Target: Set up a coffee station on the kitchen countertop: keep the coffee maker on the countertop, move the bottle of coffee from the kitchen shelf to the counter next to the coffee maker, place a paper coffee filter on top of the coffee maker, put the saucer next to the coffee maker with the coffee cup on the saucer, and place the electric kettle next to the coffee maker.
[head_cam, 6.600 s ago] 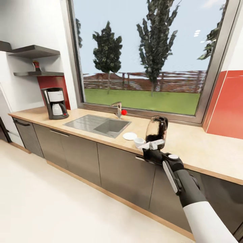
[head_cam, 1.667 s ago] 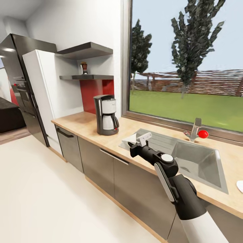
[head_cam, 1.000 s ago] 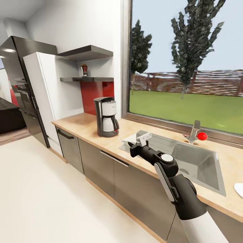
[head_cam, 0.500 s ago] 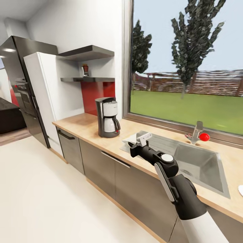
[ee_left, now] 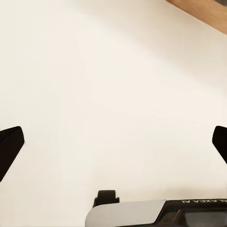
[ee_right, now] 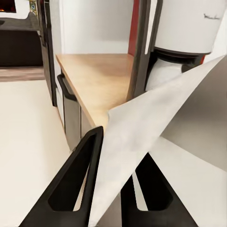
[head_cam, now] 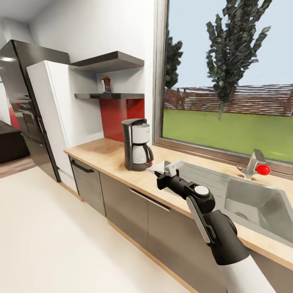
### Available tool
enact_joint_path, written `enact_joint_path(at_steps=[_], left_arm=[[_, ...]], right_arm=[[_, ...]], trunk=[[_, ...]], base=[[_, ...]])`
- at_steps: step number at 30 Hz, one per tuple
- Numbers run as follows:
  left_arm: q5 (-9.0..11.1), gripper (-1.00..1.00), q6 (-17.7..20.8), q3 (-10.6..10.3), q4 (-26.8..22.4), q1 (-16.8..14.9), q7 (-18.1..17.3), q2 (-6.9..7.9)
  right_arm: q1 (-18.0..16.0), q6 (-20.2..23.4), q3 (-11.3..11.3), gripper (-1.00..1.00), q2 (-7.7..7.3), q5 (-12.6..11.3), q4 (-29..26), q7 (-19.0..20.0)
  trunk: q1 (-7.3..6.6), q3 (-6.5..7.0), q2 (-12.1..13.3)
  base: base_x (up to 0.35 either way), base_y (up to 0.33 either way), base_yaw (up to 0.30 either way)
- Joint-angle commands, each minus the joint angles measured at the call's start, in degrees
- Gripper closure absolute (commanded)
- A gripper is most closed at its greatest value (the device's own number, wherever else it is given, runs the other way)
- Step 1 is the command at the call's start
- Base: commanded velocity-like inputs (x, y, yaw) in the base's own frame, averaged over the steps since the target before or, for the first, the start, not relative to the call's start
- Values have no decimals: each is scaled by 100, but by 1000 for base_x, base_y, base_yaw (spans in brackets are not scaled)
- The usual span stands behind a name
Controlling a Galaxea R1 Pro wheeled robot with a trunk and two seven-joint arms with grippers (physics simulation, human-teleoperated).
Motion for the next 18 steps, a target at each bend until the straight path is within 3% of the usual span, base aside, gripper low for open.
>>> enact_joint_path(at_steps=[1,6,15,18], left_arm=[[-30,-100,-11,16,-6,2,-2,-4],[-33,-100,-11,16,-6,2,-1,-4],[-34,-100,-14,16,-6,2,-1,-4],[-34,-100,-12,16,-6,2,-1,-3]], right_arm=[[-6,41,-3,100,2,-36,-4,3],[-6,41,-3,100,4,-36,-3,2],[-6,41,-3,100,5,-36,-2,1],[-6,41,-3,100,4,-36,-2,1]], trunk=[[4,-7,-5],[4,-7,-5],[4,-7,-5],[4,-7,-5]], base=[[243,262,-196],[202,201,-237],[46,37,-264],[197,113,-119]])
